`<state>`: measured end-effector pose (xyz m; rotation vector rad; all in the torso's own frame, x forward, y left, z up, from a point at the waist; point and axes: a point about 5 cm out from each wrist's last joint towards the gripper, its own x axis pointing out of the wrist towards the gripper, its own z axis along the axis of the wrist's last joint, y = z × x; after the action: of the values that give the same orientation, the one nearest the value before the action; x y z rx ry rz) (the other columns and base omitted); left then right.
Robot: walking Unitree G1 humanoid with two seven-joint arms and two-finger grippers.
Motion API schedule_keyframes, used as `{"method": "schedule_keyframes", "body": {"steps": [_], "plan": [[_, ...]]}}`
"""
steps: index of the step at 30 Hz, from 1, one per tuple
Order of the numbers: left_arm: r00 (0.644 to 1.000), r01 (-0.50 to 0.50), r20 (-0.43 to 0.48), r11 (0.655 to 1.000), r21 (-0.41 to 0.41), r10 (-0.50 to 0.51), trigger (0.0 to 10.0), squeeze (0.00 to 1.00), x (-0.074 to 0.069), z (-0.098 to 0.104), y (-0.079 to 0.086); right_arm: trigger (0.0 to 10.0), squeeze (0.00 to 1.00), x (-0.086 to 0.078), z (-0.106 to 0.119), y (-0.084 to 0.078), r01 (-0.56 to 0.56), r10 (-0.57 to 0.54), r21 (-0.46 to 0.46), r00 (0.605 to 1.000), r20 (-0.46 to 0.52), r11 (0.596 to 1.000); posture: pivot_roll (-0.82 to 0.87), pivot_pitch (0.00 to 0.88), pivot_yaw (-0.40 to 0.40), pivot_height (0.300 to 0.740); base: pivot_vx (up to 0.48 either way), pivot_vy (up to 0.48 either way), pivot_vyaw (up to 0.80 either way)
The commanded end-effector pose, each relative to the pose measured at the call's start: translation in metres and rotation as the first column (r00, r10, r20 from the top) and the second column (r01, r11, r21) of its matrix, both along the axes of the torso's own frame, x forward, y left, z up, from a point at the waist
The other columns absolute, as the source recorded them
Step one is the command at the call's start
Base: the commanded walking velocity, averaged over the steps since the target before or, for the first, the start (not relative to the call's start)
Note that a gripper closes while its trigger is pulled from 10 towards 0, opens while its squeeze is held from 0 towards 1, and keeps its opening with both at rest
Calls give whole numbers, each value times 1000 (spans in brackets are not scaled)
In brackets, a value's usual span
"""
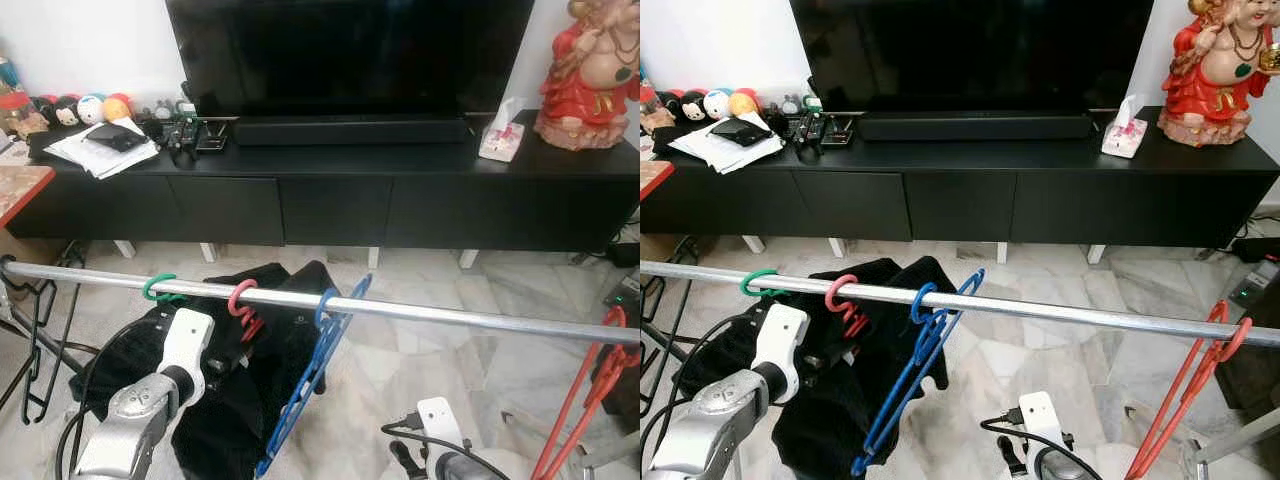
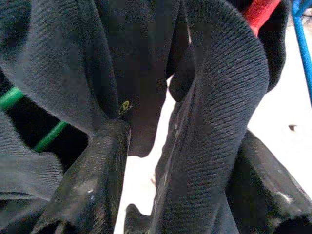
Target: Hang hanger
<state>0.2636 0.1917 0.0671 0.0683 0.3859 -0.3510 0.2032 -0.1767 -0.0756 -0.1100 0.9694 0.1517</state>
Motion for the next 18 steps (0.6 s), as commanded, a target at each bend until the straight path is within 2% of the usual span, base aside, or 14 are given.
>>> {"method": "schedule_keyframes", "body": {"steps": [1,18], "plan": [[1000,-10,15,1000,16,10,0,0,2,2,6,10000,0,-1,0,0,7,-7,5,1000,-6,1000,-14,0,31,740,0,0,0],[999,5,41,1000,25,-6,0,0,0,-1,5,10000,0,-1,-1,0,6,-6,4,1000,-8,1000,-17,0,29,740,0,0,0]]}}
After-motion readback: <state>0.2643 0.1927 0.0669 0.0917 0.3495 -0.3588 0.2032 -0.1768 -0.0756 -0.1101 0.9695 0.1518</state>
